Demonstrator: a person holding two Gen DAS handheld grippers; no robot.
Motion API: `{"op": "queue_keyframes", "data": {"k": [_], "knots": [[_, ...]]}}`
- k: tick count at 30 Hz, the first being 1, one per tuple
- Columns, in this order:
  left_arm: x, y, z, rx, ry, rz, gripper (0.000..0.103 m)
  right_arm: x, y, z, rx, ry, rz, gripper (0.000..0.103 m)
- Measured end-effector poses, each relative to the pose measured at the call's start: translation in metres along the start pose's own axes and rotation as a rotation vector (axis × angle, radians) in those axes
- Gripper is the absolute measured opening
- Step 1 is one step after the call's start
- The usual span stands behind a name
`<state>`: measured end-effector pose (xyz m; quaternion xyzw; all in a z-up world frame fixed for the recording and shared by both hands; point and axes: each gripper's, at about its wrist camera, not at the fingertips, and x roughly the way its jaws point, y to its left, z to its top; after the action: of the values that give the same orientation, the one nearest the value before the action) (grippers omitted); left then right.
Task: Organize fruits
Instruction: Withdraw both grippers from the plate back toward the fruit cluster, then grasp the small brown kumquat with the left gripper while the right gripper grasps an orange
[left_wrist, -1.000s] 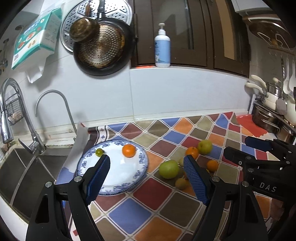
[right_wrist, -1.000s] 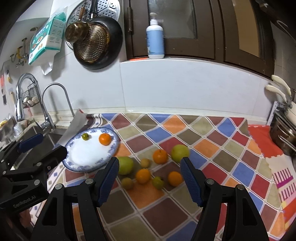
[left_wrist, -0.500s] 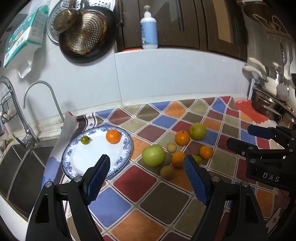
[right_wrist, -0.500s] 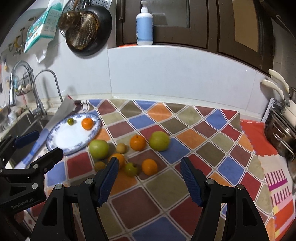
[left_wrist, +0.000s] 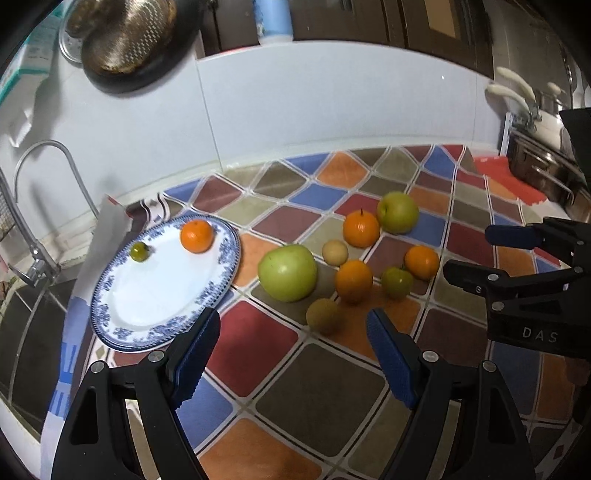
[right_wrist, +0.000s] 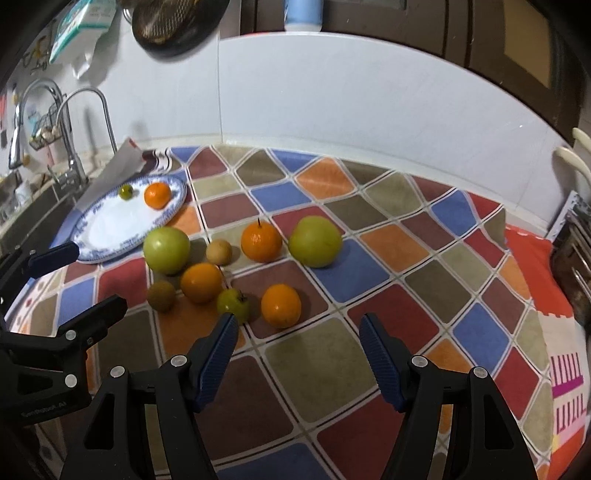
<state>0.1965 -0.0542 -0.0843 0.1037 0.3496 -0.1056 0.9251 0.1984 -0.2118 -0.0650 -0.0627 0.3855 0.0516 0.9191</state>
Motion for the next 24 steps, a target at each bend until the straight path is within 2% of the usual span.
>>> {"op": "queue_keyframes", "data": {"k": [9,24], "knots": [[0.025,-0.004,-0.002,0.008,0.053,-0.029,0.077,0.03,-0.004,-0.001,-0.005,0.05,0.014,0.069],[0.048,-0.008,0.001,0.021,0.102,-0.094,0.048,0.052,-0.005,0.004,-0.015,0.07,0.034,0.063]]}}
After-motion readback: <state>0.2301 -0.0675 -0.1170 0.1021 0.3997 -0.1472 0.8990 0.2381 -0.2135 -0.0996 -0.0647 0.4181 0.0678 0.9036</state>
